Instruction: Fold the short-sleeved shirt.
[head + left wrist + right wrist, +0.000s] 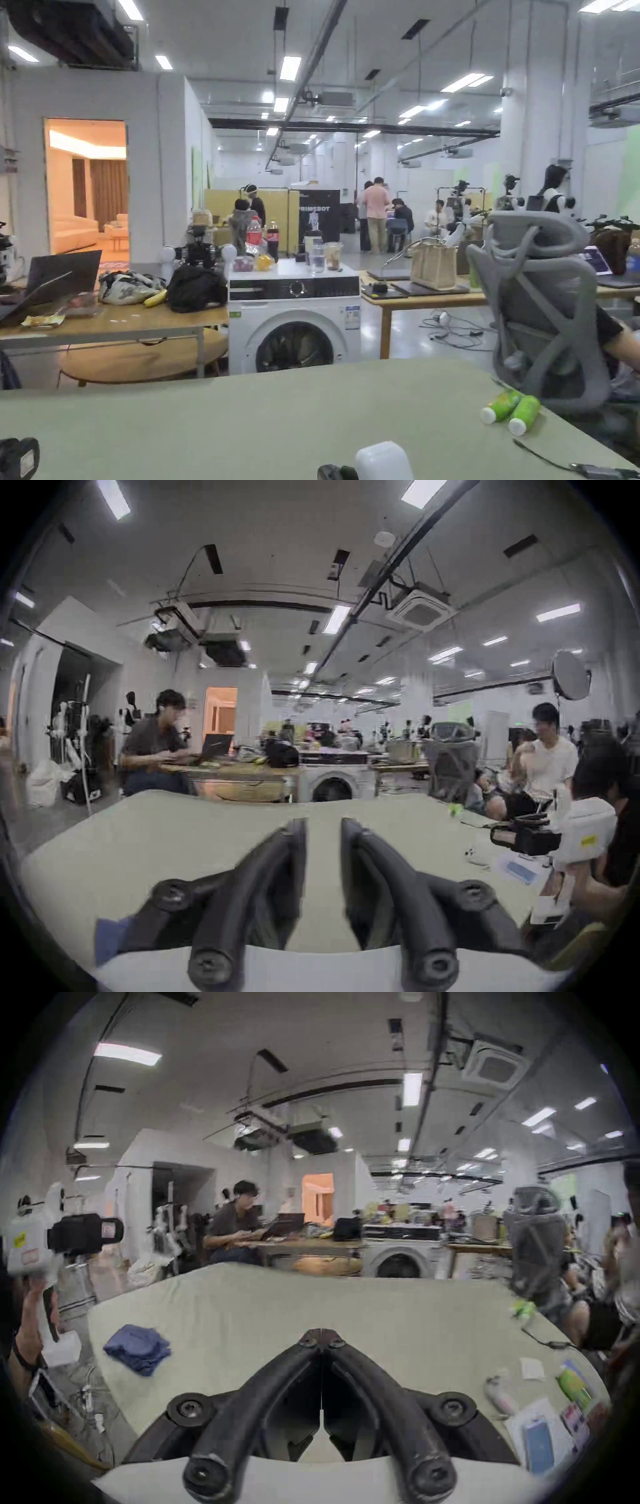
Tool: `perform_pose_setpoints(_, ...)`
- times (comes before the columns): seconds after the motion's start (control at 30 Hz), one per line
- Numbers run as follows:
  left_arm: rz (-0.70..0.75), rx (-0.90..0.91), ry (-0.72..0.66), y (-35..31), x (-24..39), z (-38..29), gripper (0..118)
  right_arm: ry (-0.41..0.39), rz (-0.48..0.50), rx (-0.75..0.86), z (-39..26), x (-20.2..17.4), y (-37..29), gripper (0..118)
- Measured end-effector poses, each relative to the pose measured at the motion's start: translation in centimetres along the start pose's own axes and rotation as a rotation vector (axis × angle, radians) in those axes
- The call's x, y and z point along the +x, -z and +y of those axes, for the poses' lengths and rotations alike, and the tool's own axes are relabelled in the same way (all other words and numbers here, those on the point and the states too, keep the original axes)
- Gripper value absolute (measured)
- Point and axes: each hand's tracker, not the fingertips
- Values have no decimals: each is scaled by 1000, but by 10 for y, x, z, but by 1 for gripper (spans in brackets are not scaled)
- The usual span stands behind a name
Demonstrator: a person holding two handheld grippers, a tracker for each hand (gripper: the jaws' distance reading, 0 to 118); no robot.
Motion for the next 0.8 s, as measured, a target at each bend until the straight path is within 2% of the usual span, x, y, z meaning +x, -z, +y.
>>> perform_pose_setpoints(0.07, 29, -5, 58, 4, 18, 0, 3, 87, -10, 5, 5, 14, -10, 0)
perform_pose_setpoints(0.1, 41, -18, 64, 4, 28, -2, 0, 107, -1, 21, 7, 21, -16, 0)
perform_pose_setpoints(0.13, 75, -34, 78, 4, 37, -3, 0, 72, -23, 38, 9, 23, -21, 0)
perform_pose_setpoints(0.17, 108, -51, 91, 0, 45, -3, 0, 39, -101, 57, 12, 23, -24, 0)
perform_pose_setpoints(0.2, 154, -27, 113, -1, 48, -6, 0, 37, -158, 71, 14, 23, -28, 0)
perform_pose_setpoints(0.27, 200, -25, 178, -9, 59, -9, 0, 58, -172, 125, 13, 19, -38, 0)
perform_pose_setpoints(0.33, 319, -30, 158, -5, 66, -17, 0, 59, -232, 181, 12, 8, -45, 0)
perform_pose_setpoints(0.4, 154, -52, 156, -6, 53, -13, 0, 8, -155, 192, 16, 1, -47, 0)
perform_pose_setpoints(0.43, 210, -62, 174, -9, 56, -13, 0, -26, -170, 173, 17, -2, -45, 0)
perform_pose_setpoints(0.47, 259, -19, 205, -10, 68, -14, 0, -63, -227, 163, 17, -9, -43, 0)
perform_pose_setpoints(0.53, 261, -21, 198, -14, 62, -15, 0, -104, -236, 143, 16, -15, -40, 0)
perform_pose_setpoints(0.67, 271, -3, 182, -18, 59, -12, 0, -29, -185, 115, 6, -16, -29, 0)
perform_pose_setpoints(0.8, 252, 17, 210, -21, 64, -14, 0, -12, -182, 94, 0, -17, -21, 0)
